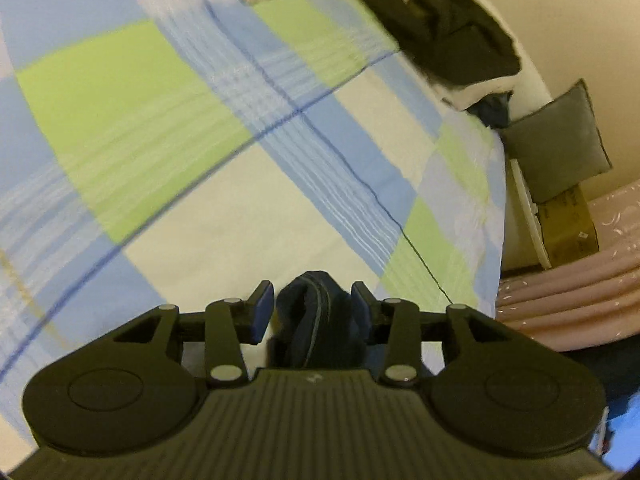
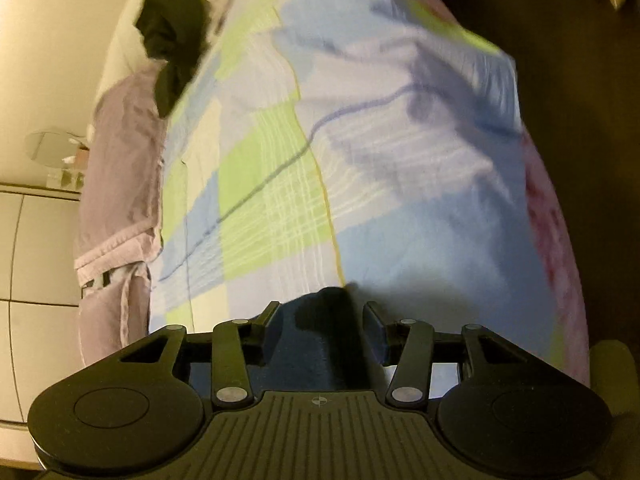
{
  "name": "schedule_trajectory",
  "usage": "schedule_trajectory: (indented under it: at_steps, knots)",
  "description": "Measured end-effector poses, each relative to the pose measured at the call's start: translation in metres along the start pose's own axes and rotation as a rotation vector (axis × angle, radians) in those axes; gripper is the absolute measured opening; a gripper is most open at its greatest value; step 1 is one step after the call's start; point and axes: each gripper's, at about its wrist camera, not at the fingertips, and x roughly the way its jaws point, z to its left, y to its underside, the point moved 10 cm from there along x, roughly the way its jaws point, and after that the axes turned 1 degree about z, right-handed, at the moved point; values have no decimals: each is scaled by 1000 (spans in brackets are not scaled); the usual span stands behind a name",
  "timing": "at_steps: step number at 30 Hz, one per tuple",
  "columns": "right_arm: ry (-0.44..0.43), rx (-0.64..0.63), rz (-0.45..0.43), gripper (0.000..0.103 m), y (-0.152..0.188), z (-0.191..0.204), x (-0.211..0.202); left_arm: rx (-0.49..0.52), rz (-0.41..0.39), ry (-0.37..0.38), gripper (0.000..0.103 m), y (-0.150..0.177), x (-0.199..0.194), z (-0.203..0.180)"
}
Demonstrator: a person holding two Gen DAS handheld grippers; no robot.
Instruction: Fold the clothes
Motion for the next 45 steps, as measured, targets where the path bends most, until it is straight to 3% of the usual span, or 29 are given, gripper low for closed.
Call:
schedule_trajectory:
  at_steps: [1,2,3,4,9,14,17,19,21,22,25,27,29,31,33,36,39,42,45]
  knots:
    - [10,4,15,46,-1,0,4,-20,26,8,29,0,8,-1]
    - [19,7,31,38,-3,0,8,-29,38,5,21,0,14,-1]
    - [33,6,44,23,-4,0,11,-17,27,-6,19,0,16,-2]
    - [50,-6,47,16,-5,0,12,-3,14,-16,16,-1,17,-4]
    - [52,-73,-28,2,-3,0,-2,108,-134,-32,14,9,14,-6]
    - [94,-173,-47,1,1,-1,7,197,-142,-127,18,12,33,-4]
    - [128,-264,-59,6,-3,9,-7,247,-182,-168,20,10,11,-14]
    - [168,-305,-108,13,-7,12,-24,311,-252,-278,17,6,-16,-17]
    - [223,-412,-172,13,-5,21,-43,378,-264,-289,12,13,-37,-26]
    - [227,-480,-179,13,3,30,-47,414,-234,-244,7,22,-39,-36]
    - [211,-709,-141,13,36,55,-39,547,-140,-170,6,53,-32,-58]
    - [216,-852,-113,13,58,64,-24,635,-99,-174,5,70,-11,-60]
    - [247,-986,-113,13,72,64,-4,660,-69,-218,3,75,18,-47]
    - [299,-1068,-93,13,75,50,21,624,-86,-216,4,71,27,-36]
    - [276,-1072,-108,13,73,49,22,623,-107,-241,3,69,25,-34]
    - [317,-1065,-95,13,70,54,9,643,-140,-290,2,72,5,-40]
    - [264,-1013,-106,13,72,66,-13,597,-134,-228,2,95,-29,-46]
    - [183,-1029,-55,13,103,71,-26,610,-78,-185,1,136,-53,-49]
    - [193,-1087,13,13,133,53,-17,662,24,-284,1,184,-48,-21]
